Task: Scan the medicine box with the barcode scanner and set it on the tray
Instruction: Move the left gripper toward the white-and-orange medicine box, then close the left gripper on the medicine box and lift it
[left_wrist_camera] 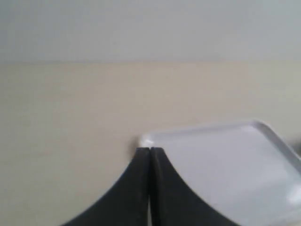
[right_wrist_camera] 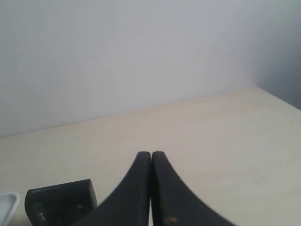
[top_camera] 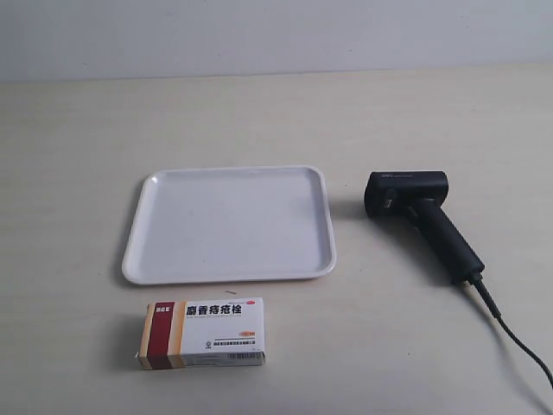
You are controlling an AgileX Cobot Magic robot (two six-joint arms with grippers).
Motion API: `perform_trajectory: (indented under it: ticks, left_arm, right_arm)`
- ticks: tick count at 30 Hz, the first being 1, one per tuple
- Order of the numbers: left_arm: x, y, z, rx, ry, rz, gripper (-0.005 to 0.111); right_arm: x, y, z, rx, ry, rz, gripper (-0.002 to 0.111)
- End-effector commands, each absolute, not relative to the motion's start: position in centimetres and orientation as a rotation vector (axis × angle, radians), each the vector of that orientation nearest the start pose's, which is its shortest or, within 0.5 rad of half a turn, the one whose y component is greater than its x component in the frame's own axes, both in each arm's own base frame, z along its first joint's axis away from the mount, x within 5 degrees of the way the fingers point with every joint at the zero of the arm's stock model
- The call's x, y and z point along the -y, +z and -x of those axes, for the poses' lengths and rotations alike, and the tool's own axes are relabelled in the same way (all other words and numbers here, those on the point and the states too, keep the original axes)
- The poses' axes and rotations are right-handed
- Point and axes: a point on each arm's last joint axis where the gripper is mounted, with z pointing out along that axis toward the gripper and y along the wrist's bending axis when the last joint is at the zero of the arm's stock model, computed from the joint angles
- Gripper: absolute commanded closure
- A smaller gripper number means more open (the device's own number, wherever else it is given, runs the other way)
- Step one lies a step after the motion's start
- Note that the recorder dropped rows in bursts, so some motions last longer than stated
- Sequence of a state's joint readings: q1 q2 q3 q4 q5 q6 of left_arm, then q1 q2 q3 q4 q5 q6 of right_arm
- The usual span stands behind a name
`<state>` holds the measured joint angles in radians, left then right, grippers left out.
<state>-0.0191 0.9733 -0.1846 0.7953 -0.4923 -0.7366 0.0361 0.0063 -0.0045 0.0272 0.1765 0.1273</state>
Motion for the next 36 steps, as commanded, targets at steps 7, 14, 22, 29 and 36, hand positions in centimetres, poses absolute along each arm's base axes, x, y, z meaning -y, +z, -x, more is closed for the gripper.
perform_trajectory:
  ticks: [7, 14, 22, 29, 36]
  left_arm:
    - [12.2, 16.0, -17.3, -1.817, -0.817, -1.177, 0.107]
    - [14.5, 14.3, -16.2, -1.787, -0.710, -1.393, 0.089]
    - [14.5, 12.3, -16.4, -1.748, -0.640, -1.523, 0.018]
    - [14.4, 10.0, -17.5, -1.835, -0.567, -1.574, 0.012]
    - [14.9, 8.6, -18.4, -1.871, -0.585, -1.591, 0.032]
  right_arm:
    - [-0.2, 20.5, -5.6, -1.575, 0.143, -0.093, 0.108]
    - [-0.2, 20.5, -5.6, -1.575, 0.146, -0.096, 0.108]
    - [-0.2, 20.6, -5.6, -1.563, 0.146, -0.096, 0.108]
    - [-0.2, 20.6, -5.6, -1.559, 0.159, -0.108, 0.108]
    - [-0.2, 20.6, -5.6, -1.559, 0.159, -0.108, 0.108]
